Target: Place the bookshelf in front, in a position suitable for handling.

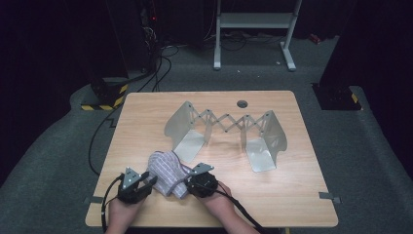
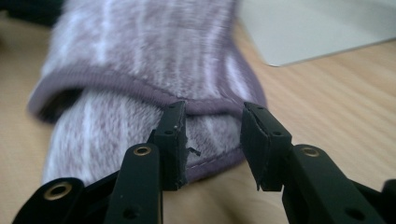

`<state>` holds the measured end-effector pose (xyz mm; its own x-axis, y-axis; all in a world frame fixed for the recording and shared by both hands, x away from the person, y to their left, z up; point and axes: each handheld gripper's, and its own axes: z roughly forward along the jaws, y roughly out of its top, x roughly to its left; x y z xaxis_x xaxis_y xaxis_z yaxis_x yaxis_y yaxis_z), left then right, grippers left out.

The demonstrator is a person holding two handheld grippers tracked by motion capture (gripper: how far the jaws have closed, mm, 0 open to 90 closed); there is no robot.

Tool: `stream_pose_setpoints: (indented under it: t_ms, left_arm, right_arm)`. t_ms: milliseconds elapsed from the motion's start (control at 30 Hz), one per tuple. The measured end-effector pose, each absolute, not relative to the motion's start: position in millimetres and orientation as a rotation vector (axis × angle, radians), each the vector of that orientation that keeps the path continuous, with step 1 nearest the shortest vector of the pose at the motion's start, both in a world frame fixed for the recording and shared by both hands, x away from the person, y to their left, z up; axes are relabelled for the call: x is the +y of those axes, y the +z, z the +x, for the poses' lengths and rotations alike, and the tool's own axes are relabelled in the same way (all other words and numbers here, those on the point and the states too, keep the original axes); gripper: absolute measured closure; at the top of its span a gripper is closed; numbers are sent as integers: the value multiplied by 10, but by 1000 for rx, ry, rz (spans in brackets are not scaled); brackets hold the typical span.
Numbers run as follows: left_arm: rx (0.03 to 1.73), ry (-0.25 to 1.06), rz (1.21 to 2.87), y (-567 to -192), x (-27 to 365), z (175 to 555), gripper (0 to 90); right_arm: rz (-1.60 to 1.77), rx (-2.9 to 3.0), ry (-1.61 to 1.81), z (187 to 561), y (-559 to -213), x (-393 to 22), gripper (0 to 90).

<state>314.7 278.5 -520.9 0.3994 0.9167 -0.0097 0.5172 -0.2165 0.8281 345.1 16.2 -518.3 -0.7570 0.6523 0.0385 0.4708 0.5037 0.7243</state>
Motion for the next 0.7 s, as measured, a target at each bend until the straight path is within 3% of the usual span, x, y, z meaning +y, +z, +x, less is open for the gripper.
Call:
stream_pose_setpoints:
  t_ms: [133,267,467,700]
  left_arm:
    - [1268,672,1837,-5148,2911,3331,573]
    - [1232,659,1765,-5021,2929,3233,573]
    - [995,583,1811,-4859,2557,2933,562]
    - [871,528,1958,-4955,2043,2851,553]
  right_arm:
    - [891,2564,1130,3373,-5187,358,605]
    - [873,2542,1163,3335,-5112,362,602]
    - [905,2419,1118,3302,-4999,-124,574]
    - [1016,2305,1068,3289,-5017,-727,561]
